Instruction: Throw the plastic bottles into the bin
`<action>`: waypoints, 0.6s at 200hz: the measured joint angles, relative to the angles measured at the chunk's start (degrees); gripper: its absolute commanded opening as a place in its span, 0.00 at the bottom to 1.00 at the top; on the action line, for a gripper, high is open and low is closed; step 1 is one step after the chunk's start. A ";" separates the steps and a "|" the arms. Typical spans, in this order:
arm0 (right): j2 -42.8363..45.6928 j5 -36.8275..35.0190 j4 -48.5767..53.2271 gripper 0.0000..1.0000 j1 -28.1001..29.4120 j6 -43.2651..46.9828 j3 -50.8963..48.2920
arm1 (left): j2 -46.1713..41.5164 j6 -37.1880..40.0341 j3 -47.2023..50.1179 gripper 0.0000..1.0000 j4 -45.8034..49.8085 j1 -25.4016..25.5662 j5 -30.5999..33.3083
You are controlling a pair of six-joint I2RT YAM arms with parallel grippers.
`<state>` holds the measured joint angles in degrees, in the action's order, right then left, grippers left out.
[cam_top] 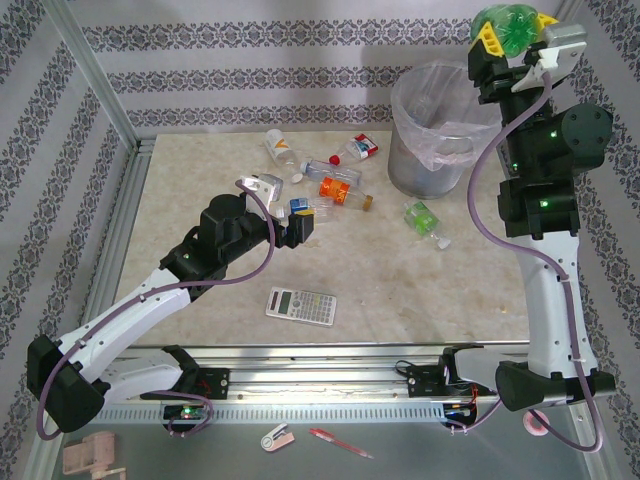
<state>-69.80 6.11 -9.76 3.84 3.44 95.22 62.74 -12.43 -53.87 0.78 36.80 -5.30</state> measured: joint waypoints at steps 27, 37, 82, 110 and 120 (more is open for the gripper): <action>-0.52 -0.13 0.00 0.18 -0.37 0.00 0.07 | 0.00 0.00 0.00 1.00 -0.02 0.00 0.11; -1.29 -0.20 0.11 0.18 -0.83 -0.07 0.42 | 0.00 0.00 0.00 1.00 0.00 0.00 0.28; -10.56 -0.02 7.80 0.34 -4.96 -2.84 7.06 | 0.00 -0.02 0.00 1.00 0.02 0.00 1.18; -21.00 1.86 19.10 0.68 -7.61 -6.14 14.08 | 0.00 -0.07 0.00 1.00 0.07 0.00 1.55; -24.83 2.62 23.45 0.72 -8.26 -7.08 15.98 | 0.00 -0.07 0.00 1.00 0.11 0.00 1.79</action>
<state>-94.63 8.73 13.69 -4.43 -3.64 111.20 62.74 -12.49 -53.87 0.89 36.80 -3.51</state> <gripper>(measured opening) 0.680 0.997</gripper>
